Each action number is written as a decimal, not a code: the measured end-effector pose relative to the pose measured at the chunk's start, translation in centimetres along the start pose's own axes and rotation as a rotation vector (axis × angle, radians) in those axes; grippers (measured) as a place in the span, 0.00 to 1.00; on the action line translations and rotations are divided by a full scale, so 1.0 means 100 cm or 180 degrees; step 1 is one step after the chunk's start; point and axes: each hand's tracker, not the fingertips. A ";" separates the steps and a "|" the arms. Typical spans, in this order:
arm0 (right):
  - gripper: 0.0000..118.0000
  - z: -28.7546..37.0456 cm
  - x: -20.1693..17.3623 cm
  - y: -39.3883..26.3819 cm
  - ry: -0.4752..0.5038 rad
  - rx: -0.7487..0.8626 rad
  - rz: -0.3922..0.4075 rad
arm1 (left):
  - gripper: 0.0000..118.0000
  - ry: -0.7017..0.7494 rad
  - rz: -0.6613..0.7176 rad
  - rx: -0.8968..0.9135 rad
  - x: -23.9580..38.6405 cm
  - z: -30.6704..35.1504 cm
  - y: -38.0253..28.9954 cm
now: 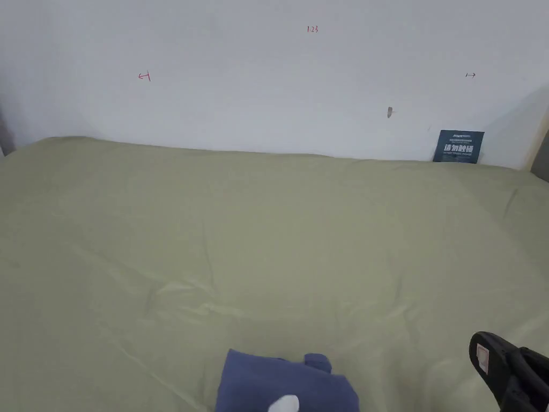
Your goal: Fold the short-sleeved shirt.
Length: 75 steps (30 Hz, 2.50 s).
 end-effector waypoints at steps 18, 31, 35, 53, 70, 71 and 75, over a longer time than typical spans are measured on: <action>0.00 -0.238 0.003 -0.148 0.2465 -0.2427 -0.1850 | 0.29 0.0709 -0.0030 0.0695 -0.027 0.246 0.047; 0.00 -0.244 0.048 -0.191 0.2227 -0.2279 -0.2598 | 0.68 0.0233 0.0353 0.0207 -0.060 0.136 0.065; 0.00 -0.243 0.049 -0.191 0.2247 -0.2245 -0.2587 | 0.56 0.0139 0.0385 0.0245 -0.054 0.124 0.062; 0.00 -0.205 0.055 -0.127 0.1622 -0.1713 -0.1902 | 0.20 0.0810 0.0122 0.0907 -0.105 0.330 0.120; 0.00 -0.166 0.017 -0.087 0.1680 -0.1711 -0.1501 | 0.72 0.1721 0.0960 0.1758 -0.196 0.523 0.109; 0.00 -0.160 0.015 -0.082 0.1670 -0.1669 -0.1459 | 0.72 0.1751 0.0930 0.1967 -0.189 0.530 0.103; 0.00 -0.129 0.017 -0.056 0.1640 -0.1445 -0.1275 | 0.71 0.2413 0.0343 0.2557 -0.125 0.552 0.080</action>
